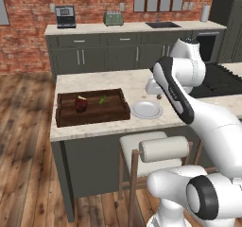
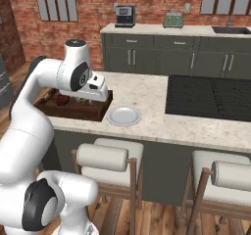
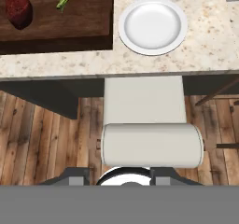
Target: Create a steak meal by picking up the steak and asparagus from the tray and placing them on the plate. Leave the lemon wedge on the tray.
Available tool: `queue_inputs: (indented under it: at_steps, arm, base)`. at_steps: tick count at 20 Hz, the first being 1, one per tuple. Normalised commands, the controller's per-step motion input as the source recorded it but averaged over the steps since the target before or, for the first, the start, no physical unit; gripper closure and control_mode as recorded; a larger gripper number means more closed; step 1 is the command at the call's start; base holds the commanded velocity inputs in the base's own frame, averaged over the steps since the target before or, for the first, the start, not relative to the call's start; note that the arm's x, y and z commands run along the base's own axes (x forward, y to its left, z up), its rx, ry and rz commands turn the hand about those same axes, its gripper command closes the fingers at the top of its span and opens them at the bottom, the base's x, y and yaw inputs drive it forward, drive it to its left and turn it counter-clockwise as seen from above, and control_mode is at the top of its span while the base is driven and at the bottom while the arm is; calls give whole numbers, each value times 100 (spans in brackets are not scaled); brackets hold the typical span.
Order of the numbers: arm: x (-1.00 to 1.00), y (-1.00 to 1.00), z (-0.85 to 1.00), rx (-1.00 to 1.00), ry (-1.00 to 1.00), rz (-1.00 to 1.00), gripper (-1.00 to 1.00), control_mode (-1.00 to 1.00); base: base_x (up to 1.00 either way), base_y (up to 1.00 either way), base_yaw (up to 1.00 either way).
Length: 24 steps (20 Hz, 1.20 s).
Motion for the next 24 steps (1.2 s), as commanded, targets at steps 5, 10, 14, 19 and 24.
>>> queue_inputs:
  at_steps: [5,10,14,19,24]
  arm:
    - [0,24,-9,-4,0,0,-100,-100]
    - [0,57,-14,-2,-1,0,-100,-100]
    - [1,54,-4,0,0,0,-100,-100]
    - [15,42,-6,0,0,0,-100,-100]
    - [32,43,-8,0,0,0,-100,-100]
  base:
    - [0,0,0]
    - [0,0,0]
    - [0,0,0]
    - [0,0,0]
    - [0,0,0]
